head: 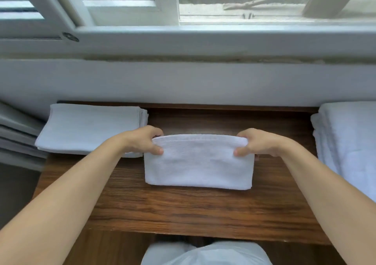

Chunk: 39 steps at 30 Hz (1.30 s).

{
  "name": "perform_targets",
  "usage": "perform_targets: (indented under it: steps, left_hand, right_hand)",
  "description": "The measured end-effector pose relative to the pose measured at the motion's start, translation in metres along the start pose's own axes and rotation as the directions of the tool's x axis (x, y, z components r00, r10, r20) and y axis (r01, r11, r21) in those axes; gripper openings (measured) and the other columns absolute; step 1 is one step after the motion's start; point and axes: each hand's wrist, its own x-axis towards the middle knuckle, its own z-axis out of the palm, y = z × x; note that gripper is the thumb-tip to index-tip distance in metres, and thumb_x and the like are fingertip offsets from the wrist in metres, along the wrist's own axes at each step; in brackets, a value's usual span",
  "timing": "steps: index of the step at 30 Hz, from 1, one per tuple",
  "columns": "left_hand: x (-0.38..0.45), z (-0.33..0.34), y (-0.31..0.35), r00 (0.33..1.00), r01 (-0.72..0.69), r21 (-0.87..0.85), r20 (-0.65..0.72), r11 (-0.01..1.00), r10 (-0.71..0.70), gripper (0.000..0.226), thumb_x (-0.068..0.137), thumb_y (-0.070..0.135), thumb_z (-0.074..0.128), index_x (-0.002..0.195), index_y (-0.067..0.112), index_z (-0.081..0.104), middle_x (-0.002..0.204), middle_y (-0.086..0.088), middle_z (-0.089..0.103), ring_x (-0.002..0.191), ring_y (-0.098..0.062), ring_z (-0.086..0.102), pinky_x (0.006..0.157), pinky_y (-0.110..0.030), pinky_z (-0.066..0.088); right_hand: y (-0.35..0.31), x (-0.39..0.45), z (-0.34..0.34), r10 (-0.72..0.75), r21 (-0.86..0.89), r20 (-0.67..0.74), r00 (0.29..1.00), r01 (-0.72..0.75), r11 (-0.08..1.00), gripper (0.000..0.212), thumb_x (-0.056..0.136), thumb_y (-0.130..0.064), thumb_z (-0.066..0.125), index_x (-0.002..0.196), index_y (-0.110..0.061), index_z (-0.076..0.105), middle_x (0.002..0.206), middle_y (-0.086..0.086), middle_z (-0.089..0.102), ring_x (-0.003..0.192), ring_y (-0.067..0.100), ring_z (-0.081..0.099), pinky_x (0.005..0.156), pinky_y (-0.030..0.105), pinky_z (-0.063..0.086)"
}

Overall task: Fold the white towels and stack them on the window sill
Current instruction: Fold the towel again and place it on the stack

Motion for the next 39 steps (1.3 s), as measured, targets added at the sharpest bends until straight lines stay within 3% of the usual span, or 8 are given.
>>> perform_targets:
  steps: [5, 10, 16, 22, 26, 29, 33, 39]
  left_hand:
    - [-0.064, -0.055, -0.022, 0.992, -0.039, -0.336, -0.128, 0.941, -0.005, 0.031, 0.079, 0.027, 0.084, 0.096, 0.005, 0.071, 0.093, -0.015, 0.074, 0.085, -0.017, 0.069, 0.077, -0.032, 0.052]
    - [-0.133, -0.092, -0.078, 0.948, -0.234, -0.586, -0.316, 0.776, 0.047, 0.02, 0.075, 0.022, 0.081, 0.093, 0.014, 0.079, 0.095, -0.005, 0.076, 0.091, -0.017, 0.072, 0.082, -0.029, 0.052]
    - [-0.143, -0.089, -0.174, 0.838, -0.431, -0.803, -0.526, 0.411, -0.148, 0.081, 0.06, 0.063, 0.091, 0.118, 0.01, 0.073, 0.116, -0.012, 0.076, 0.104, -0.025, 0.074, 0.086, -0.038, 0.061]
    - [-0.113, -0.102, -0.248, 0.746, -0.121, -0.43, -0.634, 0.895, -0.204, 0.04, 0.101, 0.061, 0.044, 0.113, 0.024, 0.054, 0.107, 0.002, 0.065, 0.1, -0.018, 0.064, 0.081, -0.04, 0.054]
    - [-0.094, -0.133, -0.265, 0.696, -0.142, -0.47, -0.673, 0.871, -0.25, 0.04, 0.104, 0.049, 0.048, 0.111, 0.01, 0.053, 0.102, -0.001, 0.061, 0.09, -0.017, 0.06, 0.073, -0.034, 0.048]
    - [-0.073, -0.151, -0.281, 0.715, -0.089, -0.555, -0.613, 0.827, -0.335, 0.045, 0.099, 0.053, 0.057, 0.109, 0.009, 0.058, 0.099, -0.004, 0.066, 0.086, -0.021, 0.066, 0.072, -0.038, 0.053]
    - [-0.057, -0.143, -0.297, 0.7, 0.061, -0.564, -0.564, 0.823, -0.439, 0.053, 0.095, 0.057, 0.06, 0.114, 0.008, 0.055, 0.105, -0.003, 0.065, 0.092, -0.025, 0.065, 0.071, -0.037, 0.051]
    - [-0.058, -0.105, -0.29, 0.575, -0.047, -0.517, -0.713, 0.854, -0.4, 0.037, 0.104, 0.04, 0.053, 0.124, 0.011, 0.041, 0.113, -0.003, 0.06, 0.102, -0.03, 0.064, 0.089, -0.048, 0.055]
  right_hand:
    - [-0.072, -0.034, -0.03, -0.2, 0.019, -0.034, 0.979, 0.2, 0.98, 0.01, 0.088, -0.024, 0.082, 0.096, -0.019, 0.08, 0.089, 0.0, 0.08, 0.08, 0.017, 0.074, 0.057, 0.027, 0.051]
    - [-0.146, -0.049, -0.017, -0.353, 0.198, -0.128, 0.927, 0.372, 0.907, 0.011, 0.088, -0.014, 0.079, 0.099, -0.011, 0.081, 0.1, 0.011, 0.082, 0.098, 0.032, 0.077, 0.095, 0.046, 0.056]
    - [-0.213, -0.007, 0.083, -0.275, 0.82, -0.164, 0.947, 0.285, 0.495, 0.042, 0.094, -0.022, 0.073, 0.13, -0.001, 0.069, 0.126, 0.022, 0.073, 0.115, 0.039, 0.071, 0.091, 0.047, 0.06]
    - [-0.267, 0.062, 0.176, 0.023, 0.669, -0.439, 0.898, 0.31, 0.676, 0.036, 0.103, -0.049, 0.058, 0.113, -0.016, 0.071, 0.117, 0.01, 0.077, 0.106, 0.031, 0.075, 0.098, 0.06, 0.058]
    - [-0.298, 0.086, 0.183, 0.088, 0.591, -0.567, 0.819, 0.331, 0.736, 0.064, 0.093, -0.062, 0.052, 0.109, -0.002, 0.065, 0.106, 0.019, 0.072, 0.093, 0.039, 0.07, 0.086, 0.052, 0.06]
    - [-0.311, 0.11, 0.176, 0.118, 0.543, -0.621, 0.775, 0.317, 0.778, 0.049, 0.105, -0.044, 0.053, 0.108, 0.004, 0.062, 0.093, 0.009, 0.062, 0.082, 0.025, 0.059, 0.07, 0.035, 0.045]
    - [-0.309, 0.135, 0.184, 0.182, 0.534, -0.564, 0.805, 0.187, 0.825, 0.048, 0.103, -0.052, 0.054, 0.116, -0.007, 0.062, 0.108, 0.009, 0.067, 0.092, 0.024, 0.067, 0.072, 0.034, 0.053]
    - [-0.31, 0.143, 0.204, 0.216, 0.479, -0.646, 0.732, 0.168, 0.862, 0.042, 0.106, -0.048, 0.052, 0.119, -0.008, 0.055, 0.103, 0.0, 0.063, 0.093, 0.024, 0.063, 0.076, 0.033, 0.046]
